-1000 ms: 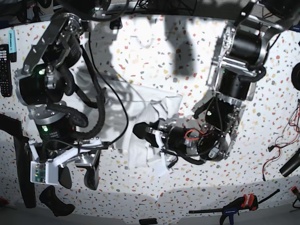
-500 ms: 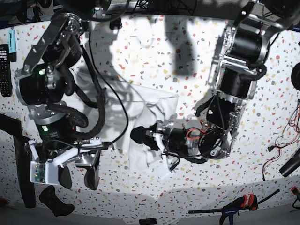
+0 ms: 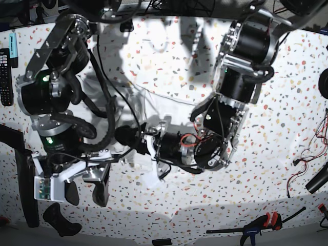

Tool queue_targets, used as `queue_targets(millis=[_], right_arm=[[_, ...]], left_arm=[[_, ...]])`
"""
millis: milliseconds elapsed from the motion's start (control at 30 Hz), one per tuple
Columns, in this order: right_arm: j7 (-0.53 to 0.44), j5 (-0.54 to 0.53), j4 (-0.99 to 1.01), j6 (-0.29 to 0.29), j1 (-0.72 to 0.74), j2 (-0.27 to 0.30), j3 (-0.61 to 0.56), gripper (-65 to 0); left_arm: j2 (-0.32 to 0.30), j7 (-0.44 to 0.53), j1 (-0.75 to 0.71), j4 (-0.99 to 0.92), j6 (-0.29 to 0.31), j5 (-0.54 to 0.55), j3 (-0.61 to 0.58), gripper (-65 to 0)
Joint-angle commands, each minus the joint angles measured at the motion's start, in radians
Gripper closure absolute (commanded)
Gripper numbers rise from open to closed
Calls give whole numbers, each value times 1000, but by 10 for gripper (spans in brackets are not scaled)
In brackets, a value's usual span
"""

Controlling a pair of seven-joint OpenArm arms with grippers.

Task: Fold the T-shirt properly
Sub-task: 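Lift the shirt end with the left gripper and fold it toward the right gripper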

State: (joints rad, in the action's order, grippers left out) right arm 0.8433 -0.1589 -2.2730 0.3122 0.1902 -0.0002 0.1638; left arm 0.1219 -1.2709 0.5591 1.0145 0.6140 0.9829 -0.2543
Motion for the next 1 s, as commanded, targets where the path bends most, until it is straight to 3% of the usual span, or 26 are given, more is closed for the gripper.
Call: queue_targets(millis=[0,100,267,333,433,667,800,867,967], right_arm=[[-27,-4,-16,4,14,1,0,-340],[-26,-5,-16,4,7,13,0,-340],[-24,-1,-16,4,-5,31,1,-340],[-23,-1,-16,4,-10,31,0,-340],[-23,-2,-16,4,-10,31,0,-340],[-14,-2,-16,4,-11,31,0,-340],[-11,-2,-16,4,-11,31,0,-340],[-9,-2,-16,4,-11,31,0,-340],[-4,-2,-16,4,-11,31,0,-340]], left_arm=[[8,11,41,16,8,-13,4,-258],[8,57,48,16,18,-115,4,-258],[8,273,15,16,30,-416,4,-258],[8,301,-4,16,31,-433,4,-253],[11,367,-35,16,84,-436,4,-253],[0,687,-103,14,84,-769,4,-253],[-45,867,-146,14,84,-900,4,-253],[-76,890,-163,14,25,-932,4,-253],[-129,878,-187,13,3,-931,4,-253]])
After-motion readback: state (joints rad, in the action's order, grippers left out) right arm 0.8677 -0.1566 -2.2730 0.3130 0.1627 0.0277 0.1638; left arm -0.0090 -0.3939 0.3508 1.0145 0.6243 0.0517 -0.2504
